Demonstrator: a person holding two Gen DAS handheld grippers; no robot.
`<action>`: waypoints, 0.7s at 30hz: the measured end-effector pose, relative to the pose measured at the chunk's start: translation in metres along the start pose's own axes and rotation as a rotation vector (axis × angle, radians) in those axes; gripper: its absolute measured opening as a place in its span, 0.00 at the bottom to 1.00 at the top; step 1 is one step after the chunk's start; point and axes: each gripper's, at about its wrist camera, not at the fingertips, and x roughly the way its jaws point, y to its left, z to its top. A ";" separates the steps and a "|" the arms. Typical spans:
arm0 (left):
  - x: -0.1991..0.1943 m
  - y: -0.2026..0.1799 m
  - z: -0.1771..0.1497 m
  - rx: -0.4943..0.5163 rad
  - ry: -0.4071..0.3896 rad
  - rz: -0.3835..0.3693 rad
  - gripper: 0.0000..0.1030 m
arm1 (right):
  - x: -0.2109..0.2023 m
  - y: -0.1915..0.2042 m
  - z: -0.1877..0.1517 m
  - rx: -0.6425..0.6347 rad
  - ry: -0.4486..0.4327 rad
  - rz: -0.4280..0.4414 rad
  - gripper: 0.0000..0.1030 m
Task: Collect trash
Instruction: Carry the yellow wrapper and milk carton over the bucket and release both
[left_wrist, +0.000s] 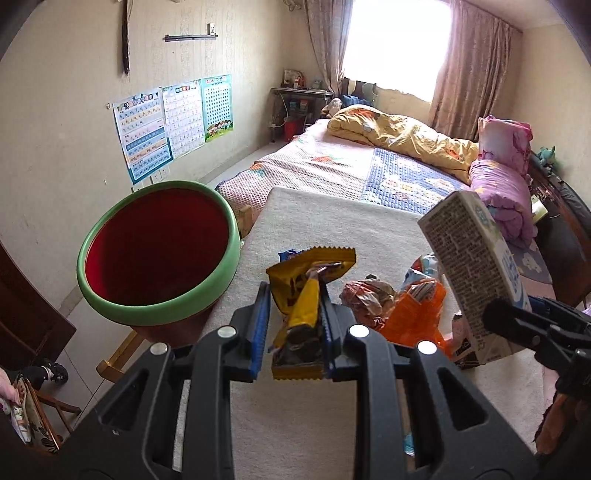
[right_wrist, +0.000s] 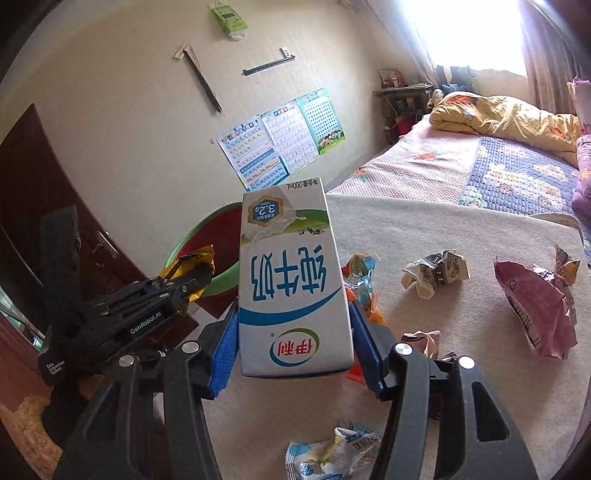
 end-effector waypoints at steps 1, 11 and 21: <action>-0.001 0.001 0.000 -0.001 -0.006 0.004 0.23 | -0.002 0.000 0.001 0.003 -0.006 0.000 0.53; -0.008 0.009 -0.007 -0.008 -0.013 0.025 0.23 | 0.000 0.015 0.002 -0.007 -0.003 0.023 0.53; -0.018 0.016 0.006 0.000 -0.054 0.044 0.23 | 0.005 0.035 0.013 -0.047 -0.015 0.042 0.53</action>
